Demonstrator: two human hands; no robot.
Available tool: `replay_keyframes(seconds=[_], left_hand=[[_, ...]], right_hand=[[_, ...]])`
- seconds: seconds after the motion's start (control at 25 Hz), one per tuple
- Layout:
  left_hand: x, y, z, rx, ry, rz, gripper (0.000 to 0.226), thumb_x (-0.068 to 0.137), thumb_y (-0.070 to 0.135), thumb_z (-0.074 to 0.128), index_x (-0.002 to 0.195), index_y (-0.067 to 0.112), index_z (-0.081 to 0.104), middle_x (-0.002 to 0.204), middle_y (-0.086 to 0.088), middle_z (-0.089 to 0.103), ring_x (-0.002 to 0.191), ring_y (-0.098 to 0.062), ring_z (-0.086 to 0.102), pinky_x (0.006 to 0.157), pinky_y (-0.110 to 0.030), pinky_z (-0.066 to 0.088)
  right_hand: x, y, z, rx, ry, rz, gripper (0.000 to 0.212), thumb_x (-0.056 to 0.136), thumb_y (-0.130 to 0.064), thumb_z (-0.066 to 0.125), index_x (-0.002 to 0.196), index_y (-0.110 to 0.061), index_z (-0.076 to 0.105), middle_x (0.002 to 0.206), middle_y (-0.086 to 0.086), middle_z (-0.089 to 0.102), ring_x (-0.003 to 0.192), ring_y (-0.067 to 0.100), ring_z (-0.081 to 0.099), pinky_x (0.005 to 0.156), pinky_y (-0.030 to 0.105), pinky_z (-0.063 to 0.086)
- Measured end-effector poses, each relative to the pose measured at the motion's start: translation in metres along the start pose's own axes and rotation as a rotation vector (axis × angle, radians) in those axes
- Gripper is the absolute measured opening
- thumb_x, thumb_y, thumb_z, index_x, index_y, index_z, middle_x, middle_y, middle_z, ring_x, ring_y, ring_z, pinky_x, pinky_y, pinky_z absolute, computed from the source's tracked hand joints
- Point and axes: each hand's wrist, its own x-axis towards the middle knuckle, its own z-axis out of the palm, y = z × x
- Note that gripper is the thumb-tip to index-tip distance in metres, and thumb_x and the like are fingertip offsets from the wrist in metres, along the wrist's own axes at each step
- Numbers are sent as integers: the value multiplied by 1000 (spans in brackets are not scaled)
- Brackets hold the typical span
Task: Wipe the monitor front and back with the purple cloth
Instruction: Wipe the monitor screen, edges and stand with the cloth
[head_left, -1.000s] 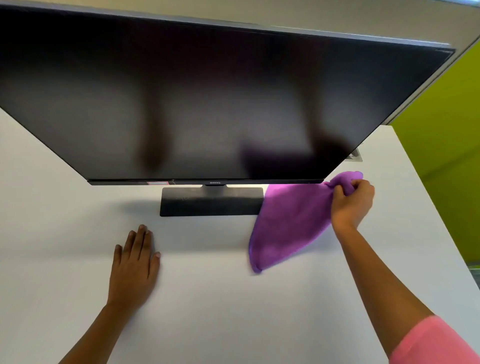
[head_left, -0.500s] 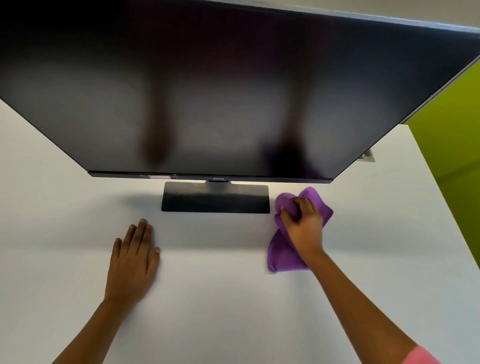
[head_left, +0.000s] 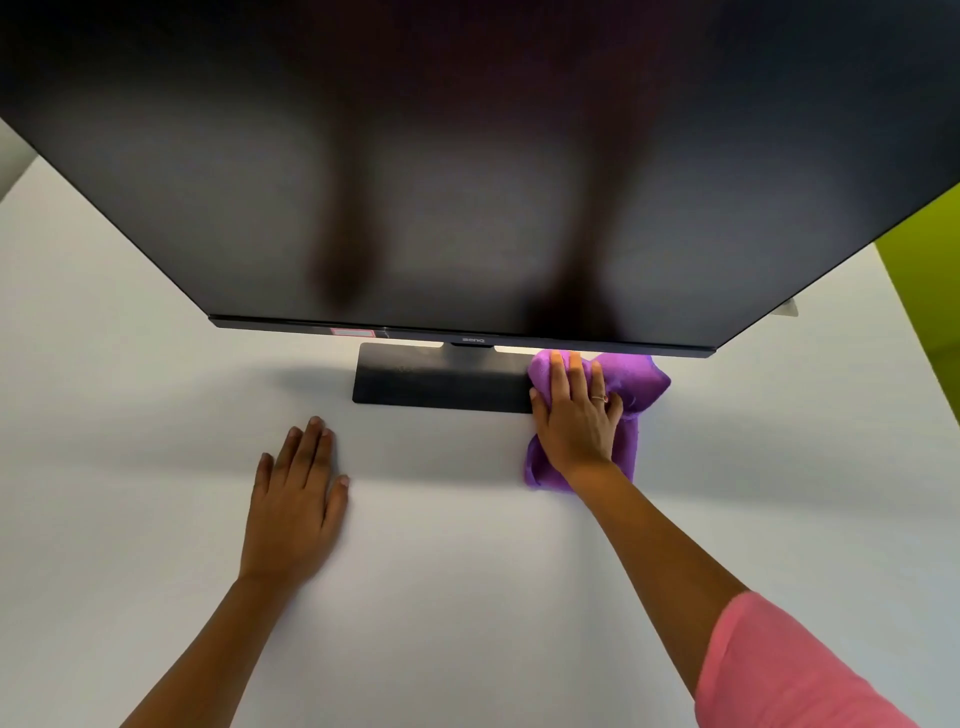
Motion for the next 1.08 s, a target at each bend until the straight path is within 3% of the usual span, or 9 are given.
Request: replay_keyframes(seconds=[0.2,0.36,0.44,0.52,0.6,0.68,0.88,1.0,1.08], left_hand=[[1,-3,2,7,12,2,68,97,49,7,149,9,25,157,-7,22,145,-29,20,114,-48,18],[1,-5,5,11,24,7,66,97,47,9,150,11,24,158,-5,19,145,-27,18,115,-47,17],[0,-5,5,13,31,4,64,97,45,12,150,11,22,158,-4,18,146,-26,17,115,-46,16],[0,-5,6,3,31,2,63,97,43,15,150,12,21,158,-3,16,146,-25,16,116,-46,15],[0,-5,5,-1,32,3,63,97,43,16,150,11,22,158,-4,17,146,-26,16,116,-47,16],[0,-5,5,1,29,6,62,97,42,16,150,11,23,158,-5,19,145,-27,17,116,-48,17],[0,-5,5,18,29,12,62,97,43,15,150,11,23,158,-5,19,145,-27,18,115,-47,17],[1,-4,4,29,21,7,62,97,43,15,150,11,24,158,-6,20,145,-28,19,115,-47,18],[1,-5,3,32,19,4,62,97,42,17,149,11,25,157,-7,22,145,-28,21,115,-47,18]], right_hand=[[3,-46,3,51,33,-90,49,97,-33,41,140,-10,39,144,17,40,134,36,35,99,53,40],[-21,-68,8,-28,-110,-273,56,97,-40,35,149,-21,21,154,11,24,135,36,33,104,48,35],[-34,-50,8,-70,-137,-362,53,97,-38,37,147,-28,23,152,10,29,127,36,42,104,49,35],[-36,-23,3,-117,-113,-304,52,96,-42,38,146,-34,25,151,8,31,125,40,42,104,55,32],[-29,-3,0,-189,-132,-126,56,95,-55,30,147,-41,12,156,2,15,138,45,20,107,66,15],[-15,-3,0,-168,-161,-12,59,95,-58,23,148,-39,7,158,1,6,142,44,6,106,67,6],[8,-50,1,92,25,102,45,101,-34,32,141,-15,37,147,13,35,139,35,25,111,54,28],[-1,-94,6,154,-10,29,45,100,-27,39,143,-17,34,151,13,27,139,35,23,104,50,39],[-21,-125,14,183,-92,-65,52,97,-23,48,145,-20,30,154,8,20,140,36,18,105,50,37]])
